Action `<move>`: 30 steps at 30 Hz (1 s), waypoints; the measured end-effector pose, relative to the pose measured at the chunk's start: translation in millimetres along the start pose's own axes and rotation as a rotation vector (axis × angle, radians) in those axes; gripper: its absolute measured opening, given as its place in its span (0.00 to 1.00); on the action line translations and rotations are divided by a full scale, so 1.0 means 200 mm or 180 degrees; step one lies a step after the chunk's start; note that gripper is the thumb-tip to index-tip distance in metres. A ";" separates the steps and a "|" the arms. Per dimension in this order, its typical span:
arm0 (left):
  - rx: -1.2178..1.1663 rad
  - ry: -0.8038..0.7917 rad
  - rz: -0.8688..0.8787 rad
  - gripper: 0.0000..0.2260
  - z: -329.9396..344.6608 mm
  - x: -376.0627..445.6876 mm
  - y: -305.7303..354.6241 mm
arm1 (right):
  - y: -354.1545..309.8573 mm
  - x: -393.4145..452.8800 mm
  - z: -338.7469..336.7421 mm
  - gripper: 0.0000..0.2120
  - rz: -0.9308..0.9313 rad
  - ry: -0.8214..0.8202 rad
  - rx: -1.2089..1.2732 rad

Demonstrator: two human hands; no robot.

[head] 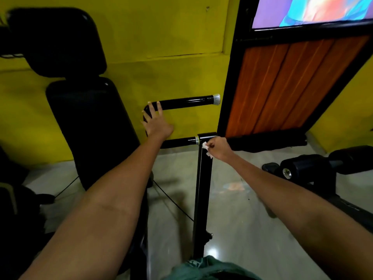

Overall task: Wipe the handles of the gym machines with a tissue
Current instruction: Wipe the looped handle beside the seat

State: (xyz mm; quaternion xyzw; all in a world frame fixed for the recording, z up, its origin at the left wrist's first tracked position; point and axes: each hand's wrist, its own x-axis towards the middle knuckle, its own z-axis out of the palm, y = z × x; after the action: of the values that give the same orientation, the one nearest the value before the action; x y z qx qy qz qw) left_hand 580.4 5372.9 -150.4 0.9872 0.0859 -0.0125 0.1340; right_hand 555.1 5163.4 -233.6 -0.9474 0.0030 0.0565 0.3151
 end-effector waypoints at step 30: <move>0.1250 -0.2271 0.3500 0.15 0.85 -1.23 1.36 | 1.18 -1.45 -0.57 0.16 0.2234 0.1155 0.0517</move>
State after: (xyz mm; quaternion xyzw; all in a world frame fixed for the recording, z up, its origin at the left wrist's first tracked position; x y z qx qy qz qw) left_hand 385.7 5028.6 -230.5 0.8288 -0.4812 -0.2825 -0.0406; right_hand 269.8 4897.4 -252.8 -0.8554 0.3864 -0.0080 0.3448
